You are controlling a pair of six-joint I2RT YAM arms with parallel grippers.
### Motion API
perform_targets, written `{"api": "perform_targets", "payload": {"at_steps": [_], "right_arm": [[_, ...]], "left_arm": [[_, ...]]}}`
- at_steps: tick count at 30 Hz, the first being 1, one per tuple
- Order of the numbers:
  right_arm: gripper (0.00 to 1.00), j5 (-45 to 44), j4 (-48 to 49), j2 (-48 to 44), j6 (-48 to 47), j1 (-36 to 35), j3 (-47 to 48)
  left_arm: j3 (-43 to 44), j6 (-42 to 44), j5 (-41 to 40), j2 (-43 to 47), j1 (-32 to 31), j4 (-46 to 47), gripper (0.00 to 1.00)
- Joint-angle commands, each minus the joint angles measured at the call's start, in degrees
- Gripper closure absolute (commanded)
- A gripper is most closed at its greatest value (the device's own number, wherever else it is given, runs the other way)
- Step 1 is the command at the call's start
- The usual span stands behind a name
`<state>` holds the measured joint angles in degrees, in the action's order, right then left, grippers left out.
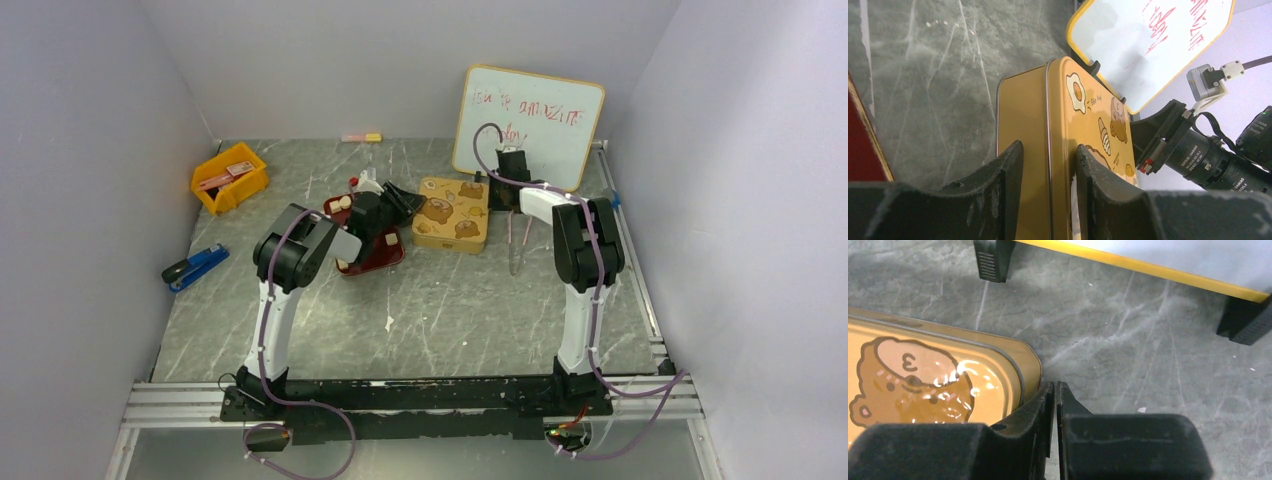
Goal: Pack the chocolate
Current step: Close the box lid on the packing box.
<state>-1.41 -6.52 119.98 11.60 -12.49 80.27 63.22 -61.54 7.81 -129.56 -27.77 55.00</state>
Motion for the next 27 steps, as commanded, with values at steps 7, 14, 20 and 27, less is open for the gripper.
{"api": "perform_targets", "payload": {"at_steps": [7,14,20,27], "right_arm": [[0.87,10.3,3.0,-0.8,7.5,-0.9,8.2],[0.87,12.6,1.6,1.4,7.8,-0.9,10.5],[0.88,11.5,2.6,0.6,7.3,-0.9,9.2],[0.88,11.9,5.2,-2.1,6.9,-0.9,6.8]], "left_arm": [[-8.4,-8.6,20.8,-2.7,-11.7,-20.8,0.95],[-8.3,-8.1,18.9,0.6,-12.7,-22.2,0.91],[-7.6,-6.3,15.7,2.9,-12.4,-26.4,0.82],[-9.0,-5.5,11.1,6.2,-10.7,-29.0,0.89]]}}
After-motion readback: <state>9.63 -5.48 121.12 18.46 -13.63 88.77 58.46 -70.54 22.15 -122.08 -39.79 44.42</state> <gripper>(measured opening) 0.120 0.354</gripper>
